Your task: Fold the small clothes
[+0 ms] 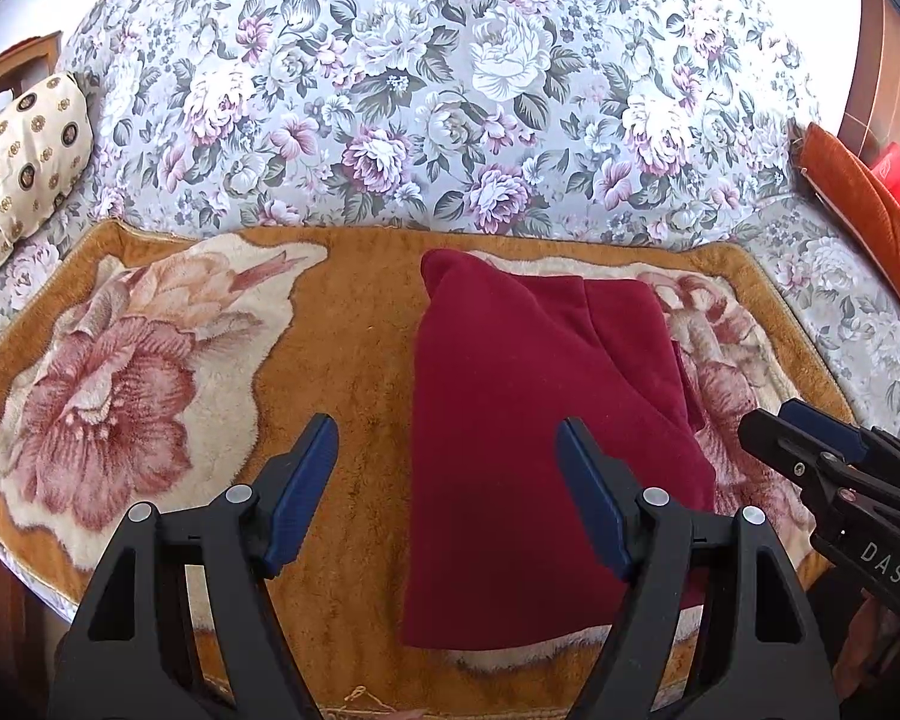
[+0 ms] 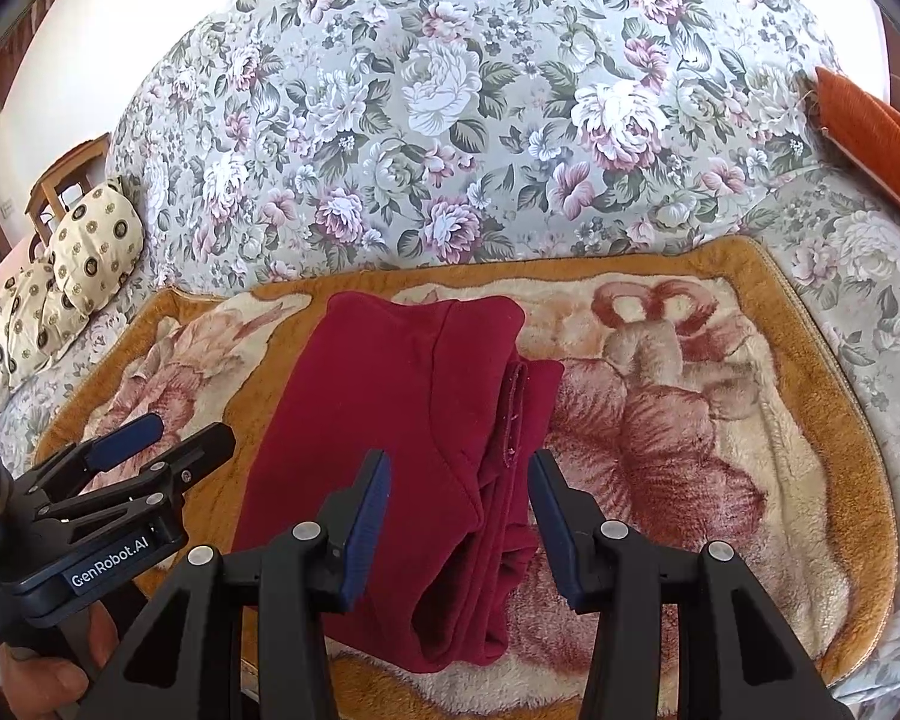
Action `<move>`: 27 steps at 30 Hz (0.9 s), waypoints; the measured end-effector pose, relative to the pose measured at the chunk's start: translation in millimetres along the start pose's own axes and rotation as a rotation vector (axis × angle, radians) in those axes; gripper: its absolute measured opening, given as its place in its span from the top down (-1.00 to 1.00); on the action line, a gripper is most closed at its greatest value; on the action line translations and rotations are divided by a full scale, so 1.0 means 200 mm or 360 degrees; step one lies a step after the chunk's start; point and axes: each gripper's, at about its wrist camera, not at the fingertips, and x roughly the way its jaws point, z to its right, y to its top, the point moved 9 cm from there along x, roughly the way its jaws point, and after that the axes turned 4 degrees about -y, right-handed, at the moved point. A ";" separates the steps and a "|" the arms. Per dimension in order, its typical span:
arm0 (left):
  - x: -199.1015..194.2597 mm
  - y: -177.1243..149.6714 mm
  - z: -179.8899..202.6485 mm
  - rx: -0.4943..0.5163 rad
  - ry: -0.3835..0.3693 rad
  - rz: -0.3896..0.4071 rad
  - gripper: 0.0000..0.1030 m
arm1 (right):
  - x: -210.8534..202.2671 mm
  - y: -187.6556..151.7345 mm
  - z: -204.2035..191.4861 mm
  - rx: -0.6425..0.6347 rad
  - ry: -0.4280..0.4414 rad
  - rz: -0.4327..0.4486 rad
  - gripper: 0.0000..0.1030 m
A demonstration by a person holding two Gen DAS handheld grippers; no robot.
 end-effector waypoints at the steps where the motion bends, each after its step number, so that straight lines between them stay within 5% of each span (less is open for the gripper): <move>1: 0.00 0.00 0.00 0.0000 -0.0003 -0.0002 -0.46 | 0.00 0.00 0.00 -0.0001 -0.0003 0.0001 0.11; 27: 0.05 -0.03 0.00 0.0002 -0.0020 -0.0040 -0.46 | 0.03 -0.03 -0.01 0.0010 0.0006 -0.0034 0.11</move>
